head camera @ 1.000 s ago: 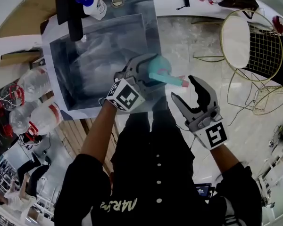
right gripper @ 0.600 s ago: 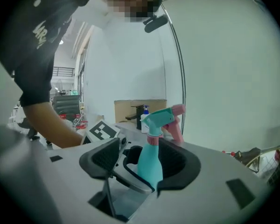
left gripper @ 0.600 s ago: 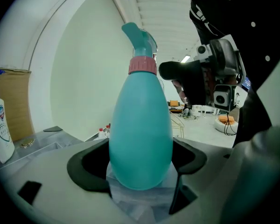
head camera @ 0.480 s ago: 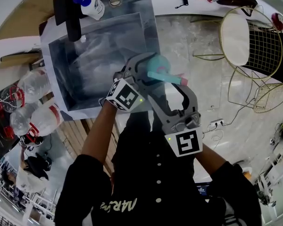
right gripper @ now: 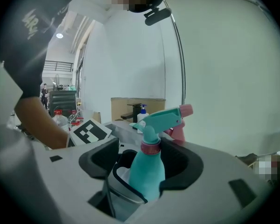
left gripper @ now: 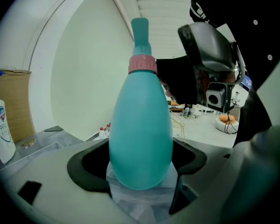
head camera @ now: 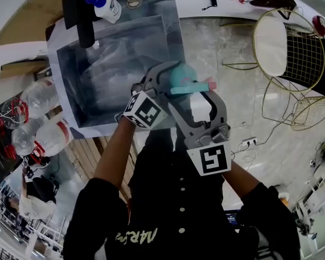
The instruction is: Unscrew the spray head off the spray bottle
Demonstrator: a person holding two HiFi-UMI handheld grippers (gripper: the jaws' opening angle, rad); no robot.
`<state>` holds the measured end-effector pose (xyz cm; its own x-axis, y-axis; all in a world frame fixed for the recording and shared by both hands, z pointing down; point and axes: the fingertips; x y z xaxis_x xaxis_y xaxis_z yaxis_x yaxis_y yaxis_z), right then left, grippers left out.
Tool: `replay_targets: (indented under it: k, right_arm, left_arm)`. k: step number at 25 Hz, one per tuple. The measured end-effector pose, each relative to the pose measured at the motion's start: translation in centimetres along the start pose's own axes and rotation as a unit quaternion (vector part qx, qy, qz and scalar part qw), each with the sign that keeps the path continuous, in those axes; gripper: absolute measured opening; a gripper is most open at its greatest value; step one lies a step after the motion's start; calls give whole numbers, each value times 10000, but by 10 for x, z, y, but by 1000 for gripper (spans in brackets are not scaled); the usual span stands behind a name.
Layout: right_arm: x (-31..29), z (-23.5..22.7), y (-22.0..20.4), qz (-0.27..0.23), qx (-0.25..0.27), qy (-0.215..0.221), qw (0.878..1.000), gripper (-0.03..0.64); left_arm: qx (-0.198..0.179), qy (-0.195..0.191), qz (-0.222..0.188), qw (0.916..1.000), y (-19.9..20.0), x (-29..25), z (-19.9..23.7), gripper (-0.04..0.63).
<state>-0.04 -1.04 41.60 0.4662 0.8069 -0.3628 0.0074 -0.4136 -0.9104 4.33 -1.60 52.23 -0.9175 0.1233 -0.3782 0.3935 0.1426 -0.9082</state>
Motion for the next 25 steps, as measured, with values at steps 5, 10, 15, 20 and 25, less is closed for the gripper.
replay_targets:
  k: [5, 10, 15, 20, 25]
  right_arm:
    - [-9, 0, 3, 37, 177, 94, 9998, 279]
    - [-17, 0, 5, 4, 274, 95, 9996, 287]
    - [-23, 0, 9, -71, 222, 31, 9997, 299]
    - [-31, 0, 16, -231, 219, -28, 9995, 298]
    - [-36, -2, 19, -358, 151, -70, 9992, 287]
  left_arm:
    - [4, 9, 36, 10000, 0, 0, 0, 394]
    - [11, 44, 72, 10000, -1, 0, 0, 394]
    - [-4, 63, 106, 9999, -1, 0, 0, 394]
    - [15, 69, 125, 9999, -1, 0, 1, 394]
    - [21, 77, 128, 9999, 0, -1, 1, 394]
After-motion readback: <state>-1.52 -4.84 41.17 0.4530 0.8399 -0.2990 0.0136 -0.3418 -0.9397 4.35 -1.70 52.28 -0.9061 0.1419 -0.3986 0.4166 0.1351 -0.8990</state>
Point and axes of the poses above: the fingertips, and each gripper's own axes: x backward along the fingers, z to its left, y out of its top, and after that the axes turned 12 degrees about -x, right-handed
